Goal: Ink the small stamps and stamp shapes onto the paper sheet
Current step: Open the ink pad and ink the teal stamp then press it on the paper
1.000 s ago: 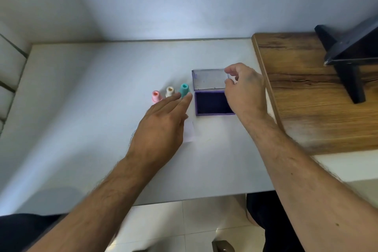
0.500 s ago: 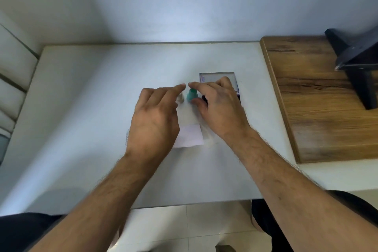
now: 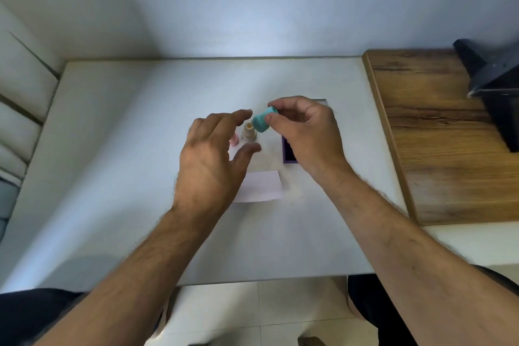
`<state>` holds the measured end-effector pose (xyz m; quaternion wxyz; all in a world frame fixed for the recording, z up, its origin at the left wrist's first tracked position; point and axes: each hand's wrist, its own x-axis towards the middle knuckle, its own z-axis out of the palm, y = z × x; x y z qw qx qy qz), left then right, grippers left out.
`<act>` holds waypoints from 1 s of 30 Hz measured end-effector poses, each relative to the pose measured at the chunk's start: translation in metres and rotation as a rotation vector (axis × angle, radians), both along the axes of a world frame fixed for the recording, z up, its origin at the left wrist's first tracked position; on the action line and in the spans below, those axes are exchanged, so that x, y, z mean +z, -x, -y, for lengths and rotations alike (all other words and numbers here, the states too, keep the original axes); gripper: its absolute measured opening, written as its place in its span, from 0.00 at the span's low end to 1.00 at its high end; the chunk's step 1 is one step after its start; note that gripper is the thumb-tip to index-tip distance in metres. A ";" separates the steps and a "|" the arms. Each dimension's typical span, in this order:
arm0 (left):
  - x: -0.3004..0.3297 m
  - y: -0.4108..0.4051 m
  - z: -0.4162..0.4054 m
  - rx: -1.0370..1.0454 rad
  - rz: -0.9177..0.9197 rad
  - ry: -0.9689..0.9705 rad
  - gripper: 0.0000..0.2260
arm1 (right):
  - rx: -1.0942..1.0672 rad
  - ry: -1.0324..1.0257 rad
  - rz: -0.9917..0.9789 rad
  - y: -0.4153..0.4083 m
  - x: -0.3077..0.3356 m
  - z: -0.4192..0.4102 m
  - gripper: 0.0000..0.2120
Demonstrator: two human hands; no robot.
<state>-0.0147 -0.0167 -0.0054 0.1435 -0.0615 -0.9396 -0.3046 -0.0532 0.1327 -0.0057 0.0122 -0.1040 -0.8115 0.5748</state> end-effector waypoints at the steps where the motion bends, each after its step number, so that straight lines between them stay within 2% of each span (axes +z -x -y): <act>1: 0.002 0.000 0.000 -0.005 0.014 -0.045 0.21 | 0.008 0.116 0.053 0.000 0.003 0.000 0.09; 4: 0.006 -0.003 -0.003 0.011 0.058 -0.215 0.21 | 0.089 0.360 0.155 -0.001 0.006 -0.001 0.10; 8: 0.007 -0.002 -0.003 0.019 -0.002 -0.369 0.13 | 0.136 0.571 0.243 -0.002 0.009 0.000 0.09; 17: 0.010 0.005 0.004 0.010 0.052 -0.543 0.13 | 0.170 0.713 0.341 -0.002 0.012 0.000 0.09; 24: 0.012 0.009 0.008 0.076 0.189 -0.671 0.13 | 0.194 0.725 0.291 -0.003 0.010 -0.001 0.07; 30: 0.020 0.014 0.020 0.117 0.254 -0.787 0.13 | 0.117 0.759 0.288 -0.003 0.009 -0.001 0.08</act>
